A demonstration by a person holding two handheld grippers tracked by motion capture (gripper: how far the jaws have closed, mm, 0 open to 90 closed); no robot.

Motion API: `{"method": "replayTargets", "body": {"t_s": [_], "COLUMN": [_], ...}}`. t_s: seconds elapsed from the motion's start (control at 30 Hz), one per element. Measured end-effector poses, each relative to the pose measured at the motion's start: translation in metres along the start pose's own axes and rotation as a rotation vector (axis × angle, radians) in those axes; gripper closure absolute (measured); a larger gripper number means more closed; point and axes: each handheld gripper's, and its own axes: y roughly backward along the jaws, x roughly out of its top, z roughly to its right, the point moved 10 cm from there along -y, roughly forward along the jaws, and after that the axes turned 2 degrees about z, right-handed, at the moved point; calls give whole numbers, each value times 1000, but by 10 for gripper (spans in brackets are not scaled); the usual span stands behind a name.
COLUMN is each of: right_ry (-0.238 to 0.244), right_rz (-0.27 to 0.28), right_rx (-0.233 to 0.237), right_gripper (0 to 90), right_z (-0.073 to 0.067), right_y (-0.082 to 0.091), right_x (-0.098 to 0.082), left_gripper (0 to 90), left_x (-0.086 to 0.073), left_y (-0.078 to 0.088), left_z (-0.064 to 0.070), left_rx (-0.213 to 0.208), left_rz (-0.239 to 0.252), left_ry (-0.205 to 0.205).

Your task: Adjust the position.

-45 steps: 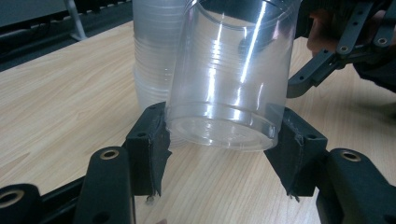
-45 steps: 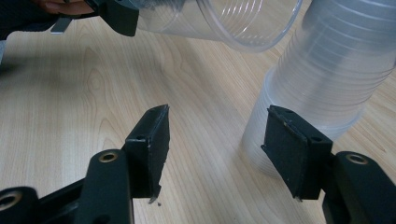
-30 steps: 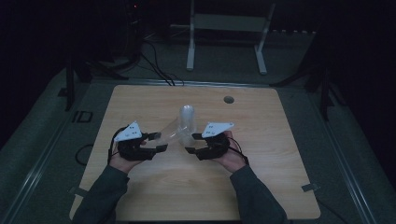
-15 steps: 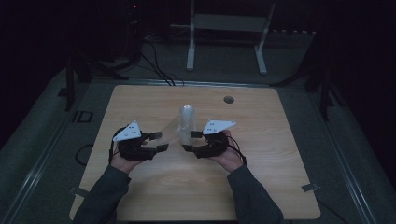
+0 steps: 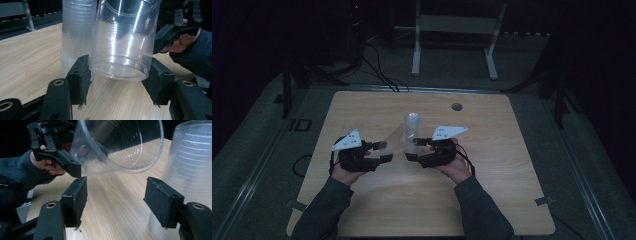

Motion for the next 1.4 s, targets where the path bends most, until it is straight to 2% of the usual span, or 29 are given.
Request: {"method": "replayTargets", "body": {"t_s": [0.17, 0.43, 0.9, 1.2, 1.4], "right_ry": [-1, -44, -90, -114, -127], "right_rz": [9, 37, 81, 118, 138], "right_rx": [16, 72, 102, 105, 110], "right_gripper": [323, 290, 281, 285, 285], "right_z": [-3, -7, -8, -7, -7], "right_y": [-2, -4, -4, -3, -3], "right_x": [3, 7, 14, 19, 22], "left_gripper": [424, 424, 424, 424, 424], "left_x": [1, 2, 4, 6, 5], "left_y": [0, 0, -3, -3, -3], "left_z": [1, 2, 6, 5, 3], "left_rx": [-9, -22, -49, -51, -37], "left_rz": [12, 27, 57, 90, 96], "left_ry": [5, 14, 32, 50, 57]}}
